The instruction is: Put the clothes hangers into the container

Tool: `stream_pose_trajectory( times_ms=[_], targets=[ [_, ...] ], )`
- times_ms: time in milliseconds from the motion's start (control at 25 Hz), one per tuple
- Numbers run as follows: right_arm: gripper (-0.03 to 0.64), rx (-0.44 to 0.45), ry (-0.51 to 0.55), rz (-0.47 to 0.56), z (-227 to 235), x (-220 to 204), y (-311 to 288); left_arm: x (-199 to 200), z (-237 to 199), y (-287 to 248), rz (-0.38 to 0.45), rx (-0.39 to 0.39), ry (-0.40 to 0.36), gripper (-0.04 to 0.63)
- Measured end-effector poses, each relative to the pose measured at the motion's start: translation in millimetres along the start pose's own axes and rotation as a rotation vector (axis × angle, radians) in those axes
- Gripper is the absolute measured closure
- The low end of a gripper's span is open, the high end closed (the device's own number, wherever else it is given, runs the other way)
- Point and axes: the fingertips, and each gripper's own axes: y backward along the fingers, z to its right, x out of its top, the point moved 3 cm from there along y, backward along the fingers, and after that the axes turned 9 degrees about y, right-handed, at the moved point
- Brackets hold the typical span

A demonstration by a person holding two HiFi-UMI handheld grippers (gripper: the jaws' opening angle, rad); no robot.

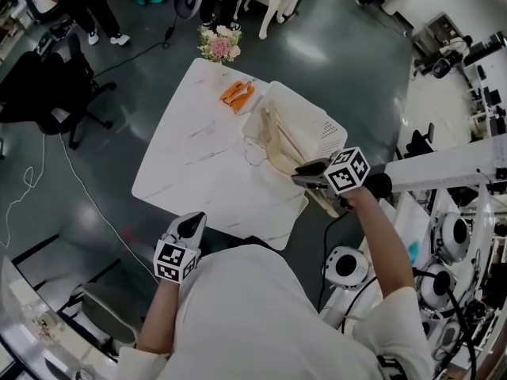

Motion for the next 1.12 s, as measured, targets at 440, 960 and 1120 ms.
stream_pose_trajectory(
  times_ms=[440,960,1120],
  targets=[
    [0.526,0.086,-0.083,-0.126,73.3,-20.8,-7.0,-4.0,9.0,-9.3,-0.002,0.054,0.026,0.594],
    [0.525,0.121,-0.178,-0.124,109.1,-38.6,-29.1,-11.4,16.7,-14.3,-0.012,0.096,0.053,0.594],
    [0.523,0.128,-0.137,-0.147,106.2,-38.4,-29.4,-16.3,25.0,-16.4,-0.026,0.091,0.055,0.594]
  ],
)
